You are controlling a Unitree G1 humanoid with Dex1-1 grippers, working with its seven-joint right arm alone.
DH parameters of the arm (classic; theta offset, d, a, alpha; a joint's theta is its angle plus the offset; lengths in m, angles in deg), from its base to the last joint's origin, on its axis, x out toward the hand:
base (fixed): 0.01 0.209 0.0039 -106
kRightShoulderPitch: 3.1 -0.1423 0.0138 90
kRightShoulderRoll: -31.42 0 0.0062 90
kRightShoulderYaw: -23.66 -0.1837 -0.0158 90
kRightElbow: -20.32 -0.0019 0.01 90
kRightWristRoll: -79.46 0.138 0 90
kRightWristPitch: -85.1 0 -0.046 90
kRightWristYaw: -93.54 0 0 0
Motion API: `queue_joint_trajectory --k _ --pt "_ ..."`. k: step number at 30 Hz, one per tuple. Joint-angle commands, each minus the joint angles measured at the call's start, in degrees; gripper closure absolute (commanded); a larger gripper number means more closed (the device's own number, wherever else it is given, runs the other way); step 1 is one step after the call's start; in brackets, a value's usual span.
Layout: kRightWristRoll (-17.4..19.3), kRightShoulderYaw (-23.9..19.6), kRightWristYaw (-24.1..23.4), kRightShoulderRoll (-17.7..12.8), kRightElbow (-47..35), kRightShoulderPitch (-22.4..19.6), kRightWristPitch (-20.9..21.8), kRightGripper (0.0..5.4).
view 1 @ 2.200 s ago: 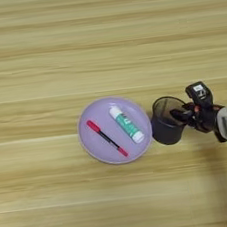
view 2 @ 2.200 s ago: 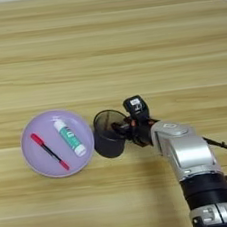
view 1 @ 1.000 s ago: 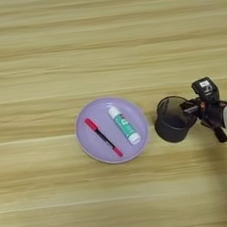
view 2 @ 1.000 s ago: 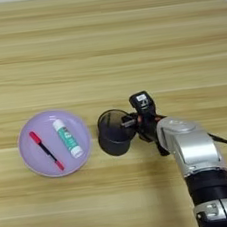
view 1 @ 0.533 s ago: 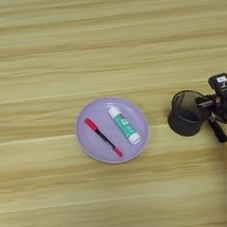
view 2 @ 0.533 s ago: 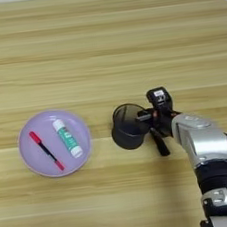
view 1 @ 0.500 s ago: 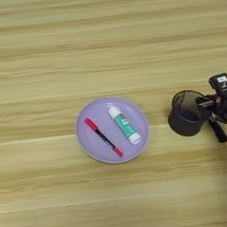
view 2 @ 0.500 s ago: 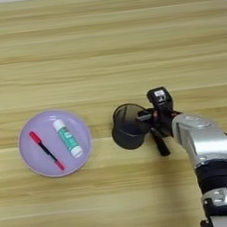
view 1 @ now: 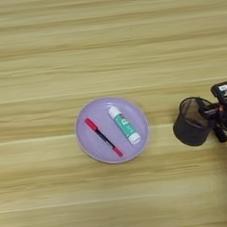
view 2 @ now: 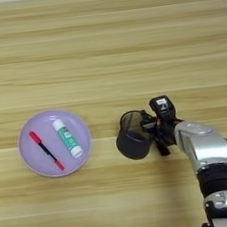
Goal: Move the objects on the table
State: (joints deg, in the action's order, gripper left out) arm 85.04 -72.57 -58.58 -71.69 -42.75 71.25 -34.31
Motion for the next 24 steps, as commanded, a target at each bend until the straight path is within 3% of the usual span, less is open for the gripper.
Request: queue_joint_trajectory --k 1,24 --pt "-0.36 -0.87 -0.63 -2.04 -2.45 -3.03 1.23 3.41" --pt "0.51 -1.75 -0.27 -1.75 -7.96 -1.98 -1.05 0.89"
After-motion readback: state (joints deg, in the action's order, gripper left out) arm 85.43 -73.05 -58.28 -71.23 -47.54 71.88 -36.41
